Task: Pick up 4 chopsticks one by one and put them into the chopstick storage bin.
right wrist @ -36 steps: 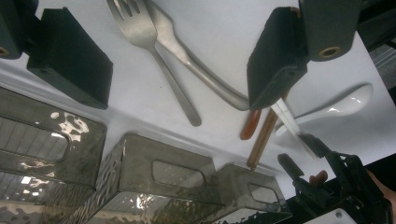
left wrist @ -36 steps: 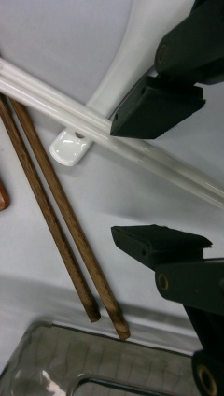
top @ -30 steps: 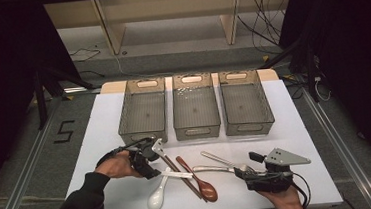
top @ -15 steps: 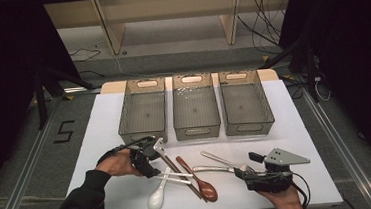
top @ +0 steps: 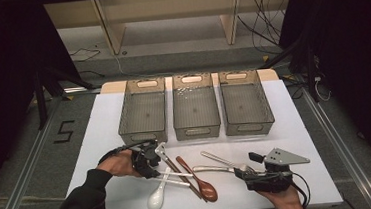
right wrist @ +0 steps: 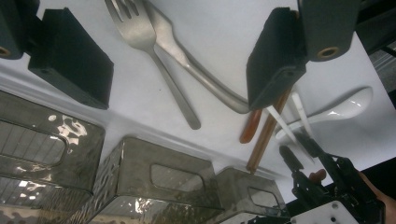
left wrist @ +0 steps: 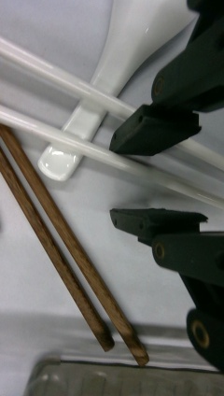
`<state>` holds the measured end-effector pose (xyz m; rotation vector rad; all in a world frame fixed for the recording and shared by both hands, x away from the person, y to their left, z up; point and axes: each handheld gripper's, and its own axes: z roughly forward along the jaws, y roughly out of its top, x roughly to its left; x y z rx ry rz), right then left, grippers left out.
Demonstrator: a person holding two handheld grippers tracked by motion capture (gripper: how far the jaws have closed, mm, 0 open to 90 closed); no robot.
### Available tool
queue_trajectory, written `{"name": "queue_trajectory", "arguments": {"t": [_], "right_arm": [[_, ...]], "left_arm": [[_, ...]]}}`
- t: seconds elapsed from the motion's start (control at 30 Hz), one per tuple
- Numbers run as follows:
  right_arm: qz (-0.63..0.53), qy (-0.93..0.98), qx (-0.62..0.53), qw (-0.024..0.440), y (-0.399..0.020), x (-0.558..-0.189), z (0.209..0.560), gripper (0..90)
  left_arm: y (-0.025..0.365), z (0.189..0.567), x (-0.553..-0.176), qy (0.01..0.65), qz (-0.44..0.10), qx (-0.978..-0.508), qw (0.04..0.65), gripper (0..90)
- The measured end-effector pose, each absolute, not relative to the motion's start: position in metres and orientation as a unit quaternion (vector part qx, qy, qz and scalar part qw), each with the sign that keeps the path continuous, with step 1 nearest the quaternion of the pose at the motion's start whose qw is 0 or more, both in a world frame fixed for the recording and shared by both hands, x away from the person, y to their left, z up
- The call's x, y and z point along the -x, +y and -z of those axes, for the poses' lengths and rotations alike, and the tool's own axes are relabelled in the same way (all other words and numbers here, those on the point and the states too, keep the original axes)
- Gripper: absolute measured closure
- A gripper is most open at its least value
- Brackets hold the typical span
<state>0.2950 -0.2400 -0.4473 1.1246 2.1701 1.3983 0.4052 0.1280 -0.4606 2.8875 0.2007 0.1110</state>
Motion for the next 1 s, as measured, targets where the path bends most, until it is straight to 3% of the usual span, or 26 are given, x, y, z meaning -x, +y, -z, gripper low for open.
{"name": "queue_trajectory", "arguments": {"t": [0.37, 1.0], "right_arm": [[-0.489, 0.762, -0.394, 0.160, -0.240, -0.295, 0.448, 24.0], [-0.488, 0.762, -0.396, 0.159, -0.240, -0.296, 0.448, 24.1]], "left_arm": [[0.127, 0.460, -0.402, 0.030, -0.046, -0.991, 0.123, 80.2], [0.130, 0.447, -0.407, 0.038, -0.093, -0.985, 0.144, 84.7]]}}
